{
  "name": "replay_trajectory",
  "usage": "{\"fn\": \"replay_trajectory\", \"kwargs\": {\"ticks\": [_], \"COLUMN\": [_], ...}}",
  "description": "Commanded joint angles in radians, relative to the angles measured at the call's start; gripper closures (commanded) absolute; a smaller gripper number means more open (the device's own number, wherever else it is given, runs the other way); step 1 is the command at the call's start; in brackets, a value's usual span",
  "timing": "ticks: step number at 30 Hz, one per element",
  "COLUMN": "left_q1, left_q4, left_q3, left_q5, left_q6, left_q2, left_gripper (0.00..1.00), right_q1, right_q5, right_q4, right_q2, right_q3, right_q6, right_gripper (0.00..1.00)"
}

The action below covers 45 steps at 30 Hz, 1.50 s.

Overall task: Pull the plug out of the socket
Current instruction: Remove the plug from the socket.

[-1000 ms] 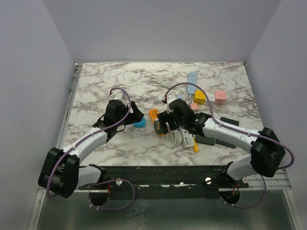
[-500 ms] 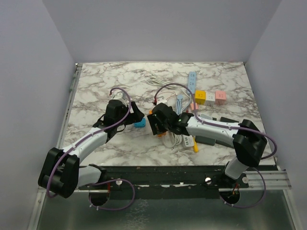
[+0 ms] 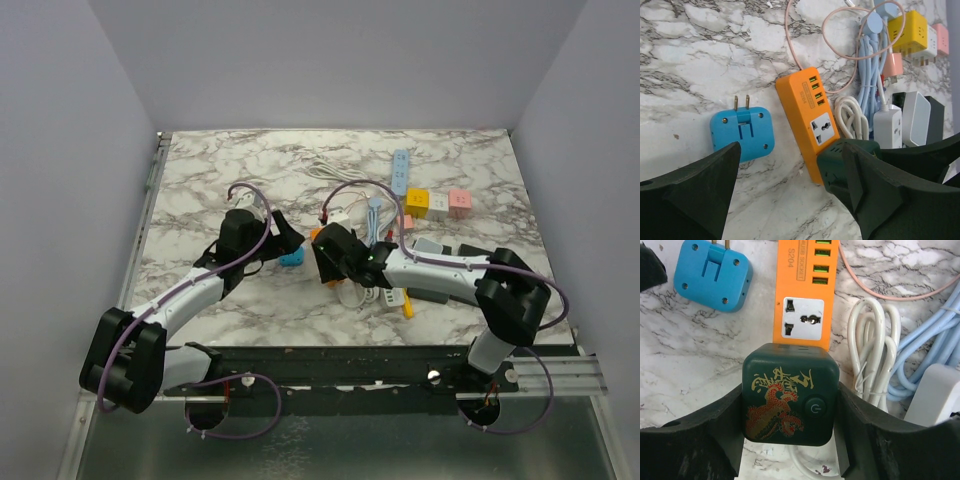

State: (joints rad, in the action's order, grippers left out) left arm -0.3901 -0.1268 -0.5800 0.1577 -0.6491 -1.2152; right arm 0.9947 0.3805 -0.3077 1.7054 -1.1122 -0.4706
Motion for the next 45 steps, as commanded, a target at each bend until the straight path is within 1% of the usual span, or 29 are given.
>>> {"fn": "replay_trajectory", "kwargs": {"ticks": [1, 4, 9, 11, 16, 19, 20, 22, 24, 25, 27, 30, 33, 35, 36, 38, 39, 40, 44, 45], "left_q1": [-0.003, -0.012, -0.015, -0.015, -0.015, -0.019, -0.021, -0.026, -0.031, -0.033, -0.035, -0.035, -0.035, -0.035, -0.035, -0.035, -0.035, -0.036, -0.035, -0.036], "left_q4": [-0.123, -0.213, -0.233, -0.279, -0.348, -0.367, -0.369, -0.369, -0.370, -0.372, -0.375, -0.375, -0.375, -0.375, -0.375, -0.375, -0.375, -0.375, -0.375, -0.375], "left_q3": [0.043, 0.072, 0.083, 0.089, 0.099, 0.093, 0.088, 0.081, 0.093, 0.103, 0.117, 0.122, 0.118, 0.117, 0.117, 0.111, 0.103, 0.093, 0.067, 0.065], "left_q5": [0.083, 0.120, 0.132, 0.162, 0.207, 0.226, 0.237, 0.263, 0.260, 0.244, 0.216, 0.202, 0.209, 0.201, 0.189, 0.174, 0.174, 0.181, 0.232, 0.243], "left_q6": [-0.114, -0.169, -0.192, -0.228, -0.286, -0.292, -0.288, -0.284, -0.297, -0.302, -0.304, -0.306, -0.312, -0.317, -0.320, -0.322, -0.321, -0.321, -0.330, -0.335], "left_q2": [-0.002, -0.010, -0.007, -0.006, 0.006, 0.003, -0.003, -0.026, -0.031, -0.020, 0.009, 0.030, 0.007, -0.011, -0.016, -0.025, -0.031, -0.039, -0.078, -0.083], "left_gripper": [0.13, 0.10, 0.07, 0.06, 0.06, 0.06, 0.07, 0.15, 0.29, 0.34, 0.39, 0.43, 0.45, 0.51, 0.55, 0.67, 0.70, 0.72, 0.92, 0.95], "right_q1": [0.002, 0.002, 0.003, 0.002, 0.002, 0.002, 0.002, 0.002, 0.002, 0.002, 0.002, 0.002, 0.002, 0.003, 0.002, 0.002, 0.003, 0.002, 0.002, 0.002], "right_q5": [-0.022, -0.050, -0.059, -0.065, -0.111, -0.155, -0.172, -0.194, -0.195, -0.195, -0.194, -0.198, -0.217, -0.222, -0.222, -0.221, -0.220, -0.220, -0.213, -0.202], "right_q4": [0.138, 0.249, 0.400, 0.450, 0.530, 0.563, 0.578, 0.604, 0.605, 0.606, 0.605, 0.606, 0.619, 0.625, 0.624, 0.616, 0.610, 0.609, 0.584, 0.576], "right_q2": [-0.101, -0.174, -0.298, -0.341, -0.410, -0.426, -0.431, -0.440, -0.442, -0.442, -0.442, -0.441, -0.444, -0.449, -0.450, -0.454, -0.455, -0.454, -0.444, -0.443], "right_q3": [0.104, 0.177, 0.272, 0.306, 0.360, 0.376, 0.382, 0.390, 0.390, 0.390, 0.389, 0.390, 0.397, 0.400, 0.401, 0.398, 0.397, 0.395, 0.384, 0.379], "right_q6": [-0.022, -0.025, -0.025, -0.018, 0.010, 0.015, 0.018, 0.020, 0.016, 0.016, 0.016, 0.017, 0.027, 0.029, 0.031, 0.034, 0.036, 0.037, 0.035, 0.024], "right_gripper": [0.98, 0.99, 0.99, 0.99, 0.99, 0.99, 0.99, 0.99, 0.99, 0.99, 1.00, 0.99, 0.99, 0.99, 0.99, 0.99, 0.99, 0.99, 0.99, 0.99]}}
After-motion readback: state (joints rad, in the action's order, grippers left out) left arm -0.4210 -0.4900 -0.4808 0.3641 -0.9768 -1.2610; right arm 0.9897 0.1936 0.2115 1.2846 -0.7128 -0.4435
